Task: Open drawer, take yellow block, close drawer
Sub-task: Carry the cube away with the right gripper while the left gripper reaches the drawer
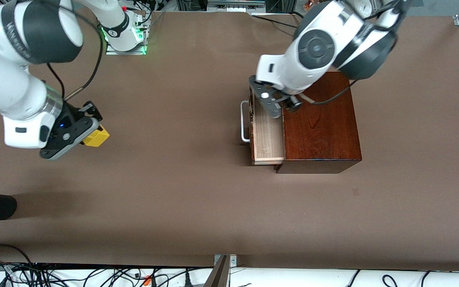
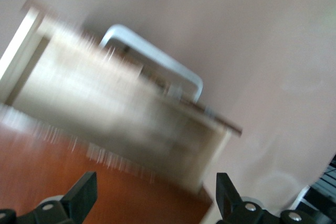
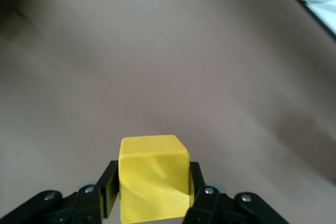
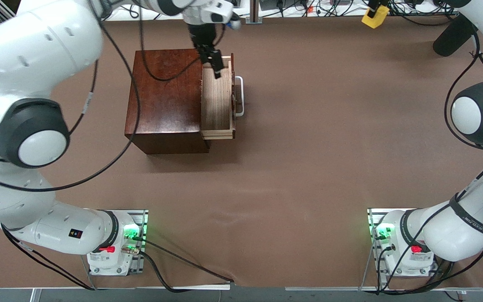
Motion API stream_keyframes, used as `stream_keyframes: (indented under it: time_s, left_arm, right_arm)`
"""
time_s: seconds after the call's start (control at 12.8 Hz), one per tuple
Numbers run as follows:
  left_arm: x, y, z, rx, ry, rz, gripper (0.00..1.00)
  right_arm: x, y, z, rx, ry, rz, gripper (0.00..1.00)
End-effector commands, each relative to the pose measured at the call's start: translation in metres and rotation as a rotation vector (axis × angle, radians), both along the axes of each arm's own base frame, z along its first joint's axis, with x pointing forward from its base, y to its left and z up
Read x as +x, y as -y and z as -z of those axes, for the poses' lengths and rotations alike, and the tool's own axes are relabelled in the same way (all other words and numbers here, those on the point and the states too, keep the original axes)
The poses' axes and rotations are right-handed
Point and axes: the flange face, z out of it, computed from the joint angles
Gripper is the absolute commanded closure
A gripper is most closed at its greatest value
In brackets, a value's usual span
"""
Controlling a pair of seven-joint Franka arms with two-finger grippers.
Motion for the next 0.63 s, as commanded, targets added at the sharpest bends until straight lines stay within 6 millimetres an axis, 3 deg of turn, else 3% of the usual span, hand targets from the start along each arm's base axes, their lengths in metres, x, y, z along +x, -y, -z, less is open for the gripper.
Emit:
stream_keyframes:
  time_s: [0.0, 0.31, 0.47, 0.55]
  left_arm:
    - [0.011, 0.050, 0.033, -0.100, 0.082, 0.188, 0.00]
    - [0.000, 0.101, 0.113, -0.178, 0.098, 0.347, 0.00]
    - [-0.016, 0.124, 0.135, -0.133, 0.165, 0.464, 0.00]
    - [-0.018, 0.125, 0.142, -0.115, 0.167, 0.481, 0.00]
  right_arm:
    - [0.000, 0.038, 0.041, 0.004, -0.041, 0.183, 1.00]
    - [-0.001, 0.060, 0.113, -0.016, -0.031, 0.345, 1.00]
    - [-0.004, 0.061, 0.151, -0.022, -0.006, 0.422, 1.00]
    - [-0.005, 0.062, 0.170, -0.024, 0.010, 0.461, 1.00]
